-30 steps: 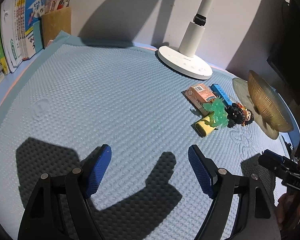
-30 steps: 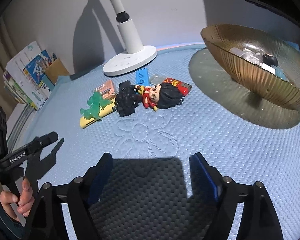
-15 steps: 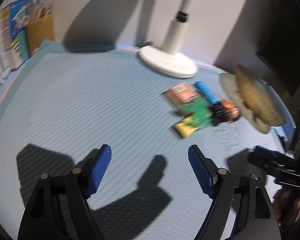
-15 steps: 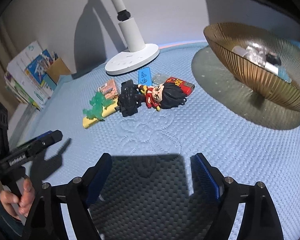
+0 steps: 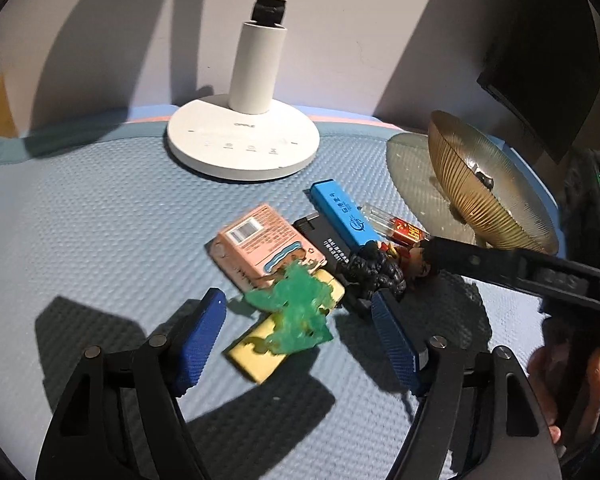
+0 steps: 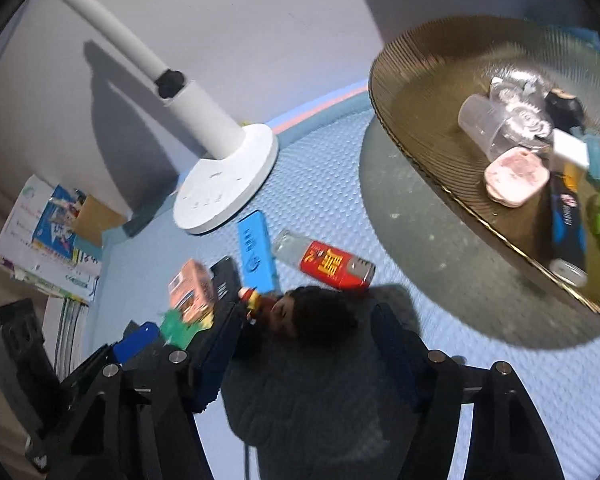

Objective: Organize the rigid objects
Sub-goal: 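Move both open grippers back toward the remaining pile, then grasp the large green figure with left gripper while right gripper grasps the chibi figurine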

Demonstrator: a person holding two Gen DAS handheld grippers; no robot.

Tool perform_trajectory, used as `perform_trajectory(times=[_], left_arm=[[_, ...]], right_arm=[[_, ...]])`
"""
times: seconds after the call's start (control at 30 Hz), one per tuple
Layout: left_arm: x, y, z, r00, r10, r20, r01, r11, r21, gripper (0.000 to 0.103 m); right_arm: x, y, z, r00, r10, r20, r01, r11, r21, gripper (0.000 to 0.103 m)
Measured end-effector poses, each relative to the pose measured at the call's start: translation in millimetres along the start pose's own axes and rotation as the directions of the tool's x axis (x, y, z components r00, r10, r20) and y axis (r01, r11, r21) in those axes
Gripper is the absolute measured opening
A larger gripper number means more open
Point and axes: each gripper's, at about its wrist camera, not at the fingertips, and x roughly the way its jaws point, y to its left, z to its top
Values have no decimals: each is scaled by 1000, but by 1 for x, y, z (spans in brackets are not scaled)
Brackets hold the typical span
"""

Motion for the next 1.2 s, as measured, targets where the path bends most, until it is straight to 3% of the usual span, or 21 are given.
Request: perform_trajectory(times=[0.07,0.13,0.2,0.37,0.53,0.73,0.87,0.97,1.0,1.07,1.2], left_arm=[[7,-2,0,1000,2,-20,-2,1000,10,58],[14,-2,-1,999,3,-32,-2,1000,10,45],[14,0,-2,1000,-9,-22,9,1000,1,45],[-10,-4,-8,999,-12,48,11,1000,22,44],[-46,-4,-24,994,-30,104,26,999,31,44],[-55,12,-52,995,-25,100,29,999,-34,44],[-53,24,-68,996,-6,86,13,997,-80,44],[-56,30,-74,995,-7,98,17,995,-98,44],[-56,32,-75,995,-16,103,26,994,-104,44],[-54,36,-75,995,-31,99,43,993,-114,44],[-53,32,-76,994,-29,102,39,994,-99,44]], right_arm=[[9,-3,2,1000,0,-10,0,1000,7,66],[10,2,2,1000,-9,0,9,1000,-21,59],[11,9,0,999,-49,-11,49,997,-62,46],[0,3,-11,1000,-30,-5,29,999,-23,46],[-38,-9,-36,1000,-12,21,11,998,57,46],[-58,-25,-77,1000,-1,-27,6,984,178,46],[-55,-24,-92,998,31,-63,-20,988,156,48],[-65,-19,-100,995,53,-86,-47,996,70,80],[-68,-15,-102,995,39,-93,-38,999,13,84],[-71,-8,-109,993,-57,-104,41,988,-151,84],[-70,15,-113,978,-205,-43,169,896,-411,84]])
